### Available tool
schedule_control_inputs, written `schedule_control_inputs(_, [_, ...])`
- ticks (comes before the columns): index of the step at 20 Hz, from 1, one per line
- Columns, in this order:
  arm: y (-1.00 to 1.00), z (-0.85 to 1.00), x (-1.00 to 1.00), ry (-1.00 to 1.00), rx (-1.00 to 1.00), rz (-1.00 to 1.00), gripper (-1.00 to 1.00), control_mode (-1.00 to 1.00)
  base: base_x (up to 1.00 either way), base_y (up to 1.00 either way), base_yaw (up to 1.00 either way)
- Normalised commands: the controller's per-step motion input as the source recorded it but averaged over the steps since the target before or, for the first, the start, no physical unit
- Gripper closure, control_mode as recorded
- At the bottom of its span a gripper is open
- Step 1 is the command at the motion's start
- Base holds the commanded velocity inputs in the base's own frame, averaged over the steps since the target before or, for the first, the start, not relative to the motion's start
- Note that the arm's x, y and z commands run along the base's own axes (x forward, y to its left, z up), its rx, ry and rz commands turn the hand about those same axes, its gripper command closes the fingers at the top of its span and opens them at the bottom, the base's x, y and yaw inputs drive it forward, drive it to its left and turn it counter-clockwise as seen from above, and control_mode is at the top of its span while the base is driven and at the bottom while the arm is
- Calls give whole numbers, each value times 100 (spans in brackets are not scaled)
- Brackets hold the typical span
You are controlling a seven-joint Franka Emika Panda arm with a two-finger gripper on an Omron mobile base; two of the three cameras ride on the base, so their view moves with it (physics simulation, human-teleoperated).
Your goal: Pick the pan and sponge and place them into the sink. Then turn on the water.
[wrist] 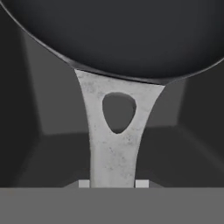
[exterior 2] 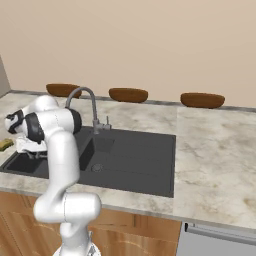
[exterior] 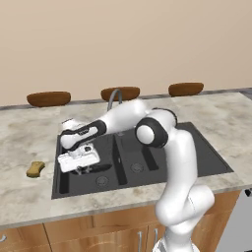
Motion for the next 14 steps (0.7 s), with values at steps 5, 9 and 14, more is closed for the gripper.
schedule_control_inputs(5, [0,-22,6,-26,0,0,100,-100,0,0,0])
schedule_control_inputs(9, [0,-13,9,-32,0,0,100,-100,0,0,0])
schedule_control_inputs(14, [0,-48,43,-11,0,0,100,-100,0,0,0])
